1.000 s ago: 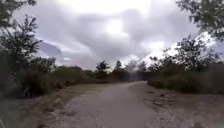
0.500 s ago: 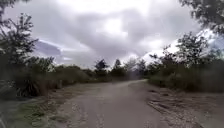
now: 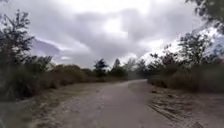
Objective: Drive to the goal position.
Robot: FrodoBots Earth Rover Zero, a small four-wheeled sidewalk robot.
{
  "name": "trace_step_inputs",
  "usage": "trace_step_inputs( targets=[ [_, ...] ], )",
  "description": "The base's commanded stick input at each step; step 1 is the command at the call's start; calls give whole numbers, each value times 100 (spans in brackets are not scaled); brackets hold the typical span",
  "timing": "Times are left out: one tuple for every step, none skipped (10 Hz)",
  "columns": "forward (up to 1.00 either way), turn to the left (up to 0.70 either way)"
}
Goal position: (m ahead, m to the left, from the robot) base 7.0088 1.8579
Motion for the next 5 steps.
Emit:
trace_step_inputs(
  targets=[
    [45,0],
    [45,0],
    [45,0],
    [45,0],
    [45,0]
  ],
)
